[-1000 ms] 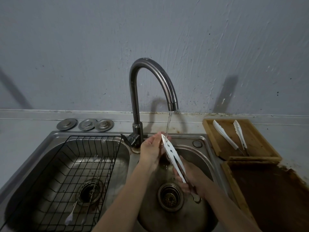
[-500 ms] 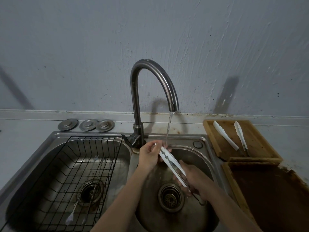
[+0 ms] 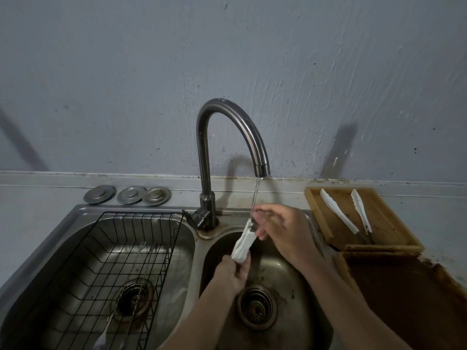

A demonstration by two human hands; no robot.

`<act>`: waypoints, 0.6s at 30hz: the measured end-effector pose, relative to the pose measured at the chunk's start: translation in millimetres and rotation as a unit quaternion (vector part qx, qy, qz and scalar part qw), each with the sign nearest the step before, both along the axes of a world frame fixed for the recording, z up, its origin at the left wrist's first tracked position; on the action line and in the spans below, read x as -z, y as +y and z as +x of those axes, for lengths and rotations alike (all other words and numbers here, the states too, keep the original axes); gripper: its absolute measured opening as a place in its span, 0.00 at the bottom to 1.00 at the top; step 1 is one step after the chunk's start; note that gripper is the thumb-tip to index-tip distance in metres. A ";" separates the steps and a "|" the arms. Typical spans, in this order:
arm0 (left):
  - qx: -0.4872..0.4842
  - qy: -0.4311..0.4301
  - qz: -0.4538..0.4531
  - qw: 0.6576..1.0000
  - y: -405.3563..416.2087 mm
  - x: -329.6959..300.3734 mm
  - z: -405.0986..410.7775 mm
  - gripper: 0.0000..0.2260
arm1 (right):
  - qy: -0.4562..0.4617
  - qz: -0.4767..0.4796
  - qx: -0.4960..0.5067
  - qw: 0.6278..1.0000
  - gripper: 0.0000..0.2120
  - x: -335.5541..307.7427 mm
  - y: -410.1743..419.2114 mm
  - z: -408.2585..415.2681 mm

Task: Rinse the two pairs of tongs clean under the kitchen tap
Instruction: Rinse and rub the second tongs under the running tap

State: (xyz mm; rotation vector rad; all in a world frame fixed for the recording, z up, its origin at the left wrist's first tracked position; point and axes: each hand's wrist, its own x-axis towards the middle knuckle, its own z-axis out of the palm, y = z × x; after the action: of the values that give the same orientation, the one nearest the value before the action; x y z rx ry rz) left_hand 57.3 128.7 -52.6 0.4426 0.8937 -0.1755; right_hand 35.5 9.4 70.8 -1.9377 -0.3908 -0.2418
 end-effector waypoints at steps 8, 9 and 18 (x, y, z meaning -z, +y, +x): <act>0.056 0.033 -0.042 0.997 -12.6 -0.4 -12.5 0.12 | -0.070 0.023 -0.001 0.997 0.11 2.0 10.4 21.4; 0.058 0.032 -0.039 0.997 -13.2 -0.5 -12.9 0.13 | -0.074 0.025 -0.003 0.997 0.11 1.8 9.9 21.9; 0.075 -0.021 0.197 0.977 29.3 -11.8 5.1 0.13 | -0.229 -0.328 0.049 0.915 0.08 -6.9 -16.6 16.6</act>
State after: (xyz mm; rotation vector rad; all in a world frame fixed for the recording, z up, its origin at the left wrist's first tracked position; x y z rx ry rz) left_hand 62.4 158.0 -40.7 0.8809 0.8534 -0.1254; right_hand 52.1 -7.1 77.7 -2.5631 -0.7564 -0.7109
